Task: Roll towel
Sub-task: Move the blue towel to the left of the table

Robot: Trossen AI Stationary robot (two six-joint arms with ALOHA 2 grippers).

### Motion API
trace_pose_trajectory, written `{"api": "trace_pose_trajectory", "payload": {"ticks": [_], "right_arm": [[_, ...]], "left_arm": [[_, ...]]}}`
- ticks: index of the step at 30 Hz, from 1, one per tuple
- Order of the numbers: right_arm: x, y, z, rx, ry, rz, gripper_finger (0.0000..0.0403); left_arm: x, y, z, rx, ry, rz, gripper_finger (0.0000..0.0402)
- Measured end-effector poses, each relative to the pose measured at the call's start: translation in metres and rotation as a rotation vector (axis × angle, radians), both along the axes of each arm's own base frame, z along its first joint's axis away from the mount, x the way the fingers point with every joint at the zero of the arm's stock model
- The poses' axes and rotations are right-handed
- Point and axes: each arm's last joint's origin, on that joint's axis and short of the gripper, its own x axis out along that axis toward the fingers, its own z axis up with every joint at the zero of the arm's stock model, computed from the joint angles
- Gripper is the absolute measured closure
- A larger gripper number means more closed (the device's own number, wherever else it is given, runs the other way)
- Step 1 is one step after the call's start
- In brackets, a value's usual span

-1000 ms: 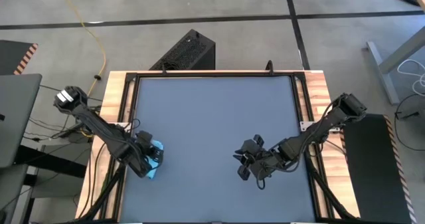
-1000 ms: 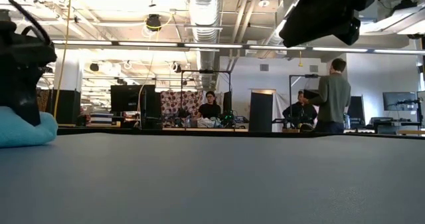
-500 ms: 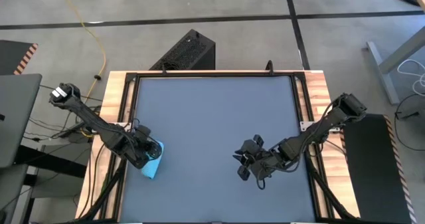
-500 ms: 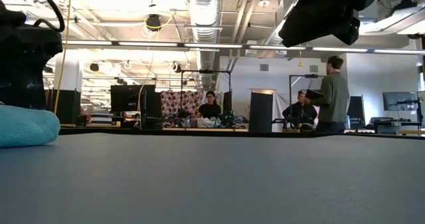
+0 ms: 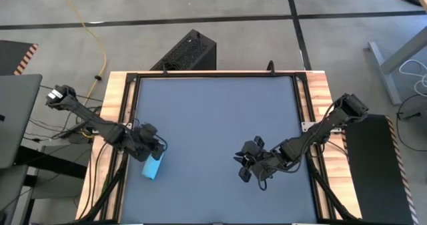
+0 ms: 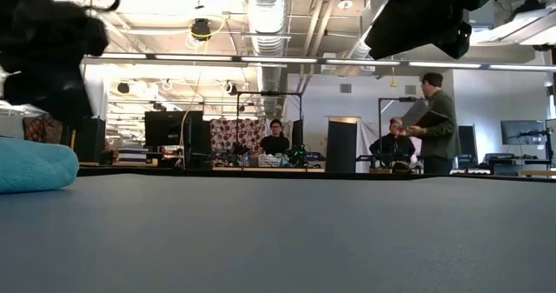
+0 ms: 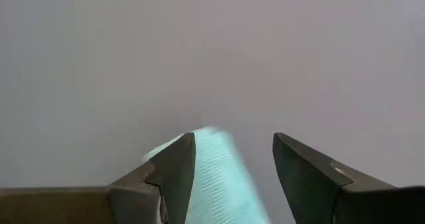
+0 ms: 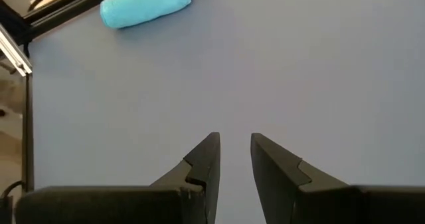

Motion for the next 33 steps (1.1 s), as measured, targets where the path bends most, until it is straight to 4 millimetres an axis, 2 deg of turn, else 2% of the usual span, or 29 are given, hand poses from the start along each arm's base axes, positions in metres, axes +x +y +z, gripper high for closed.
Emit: {"api": "trace_pose_trajectory", "payload": {"ticks": [5, 8, 12, 18, 25, 30, 33], "right_arm": [[0.002, -0.001, 0.001, 0.008, -0.014, -0.006, 0.0292], [0.003, -0.003, 0.001, 0.01, -0.018, -0.013, 0.0292], [0.004, -0.003, 0.002, 0.015, -0.025, -0.016, 0.0292], [0.004, -0.003, 0.002, 0.021, -0.027, -0.019, 0.0292], [0.006, -0.006, 0.002, 0.02, -0.027, -0.033, 0.0292], [0.005, -0.006, 0.002, 0.021, -0.026, -0.032, 0.0292], [0.005, -0.005, 0.002, 0.02, -0.025, -0.027, 0.0292]], "left_arm": [[0.024, -0.001, 0.004, 0.1, -0.093, -0.182, 0.0212], [0.036, 0.001, 0.004, 0.081, -0.116, -0.24, 0.0212], [0.045, 0.001, -0.013, -0.043, 0.039, -0.364, 0.022], [0.054, 0.002, -0.033, -0.056, 0.218, -0.417, 0.0272], [0.077, 0.0, -0.031, 0.064, 0.38, -0.469, 0.0342], [0.085, 0.0, -0.03, 0.139, 0.533, -0.468, 0.0389], [0.088, 0.001, -0.029, 0.147, 0.563, -0.482, 0.0398]]}}
